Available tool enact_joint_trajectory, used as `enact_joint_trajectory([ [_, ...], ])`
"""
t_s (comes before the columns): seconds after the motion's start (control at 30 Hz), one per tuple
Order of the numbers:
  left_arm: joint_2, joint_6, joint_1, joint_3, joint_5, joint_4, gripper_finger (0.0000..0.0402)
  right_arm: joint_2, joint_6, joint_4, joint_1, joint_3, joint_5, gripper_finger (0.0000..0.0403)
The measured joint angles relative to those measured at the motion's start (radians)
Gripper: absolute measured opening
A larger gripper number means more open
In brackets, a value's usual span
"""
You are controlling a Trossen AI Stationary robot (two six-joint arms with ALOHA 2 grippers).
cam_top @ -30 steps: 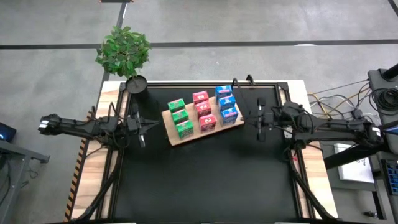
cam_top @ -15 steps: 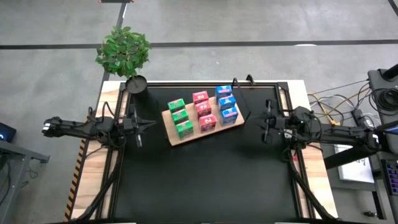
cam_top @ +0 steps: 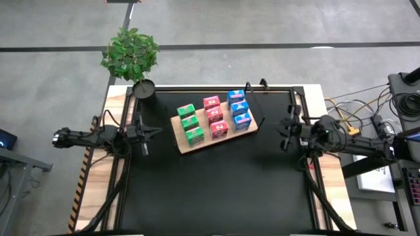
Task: Stack cereal on shelf
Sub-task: Return to Home Position
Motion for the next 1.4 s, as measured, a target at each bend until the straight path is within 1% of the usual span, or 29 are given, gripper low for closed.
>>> enact_joint_trajectory([
  [0.23,0.002,-0.005,0.000,-0.037,0.000,-0.002,0.0000,-0.021,0.051,-0.002,0.000,-0.049,0.002,0.0018],
  [0.37,0.002,-0.013,0.000,-0.050,0.000,-0.004,0.0000,-0.061,0.060,0.005,0.000,-0.086,0.002,0.0018],
  [0.5,0.002,-0.047,0.000,-0.051,0.000,0.001,0.0000,-0.116,0.106,-0.007,0.000,-0.125,0.002,0.0018],
  [0.73,0.002,-0.109,0.000,-0.051,0.000,0.008,0.0000,-0.167,0.103,-0.070,0.000,-0.125,0.006,0.0018],
  [0.9,0.003,-0.102,0.000,-0.051,0.000,0.026,0.0000,-0.167,0.102,-0.072,0.000,-0.125,0.009,0.0018],
  [0.97,0.003,-0.091,0.000,-0.052,0.000,0.061,0.0000,-0.167,0.106,-0.091,0.000,-0.126,0.042,0.0018],
  [1.07,0.002,-0.065,0.000,-0.052,-0.001,0.112,0.0000,-0.166,0.125,-0.132,0.000,-0.126,0.131,0.0018],
  [1.17,0.003,-0.060,0.000,-0.052,-0.010,0.108,0.0000,-0.166,0.121,-0.145,0.000,-0.126,0.209,0.0018],
  [1.23,0.005,-0.067,0.000,-0.052,-0.037,0.098,0.0000,-0.166,0.137,-0.145,0.000,-0.126,0.219,0.0018],
  [1.33,0.011,-0.100,0.000,-0.051,-0.088,0.089,0.0000,-0.166,0.203,-0.160,0.000,-0.126,0.218,0.0018],
  [1.4,0.015,-0.113,0.000,-0.051,-0.097,0.074,0.0000,-0.166,0.237,-0.171,0.000,-0.126,0.218,0.0018],
])
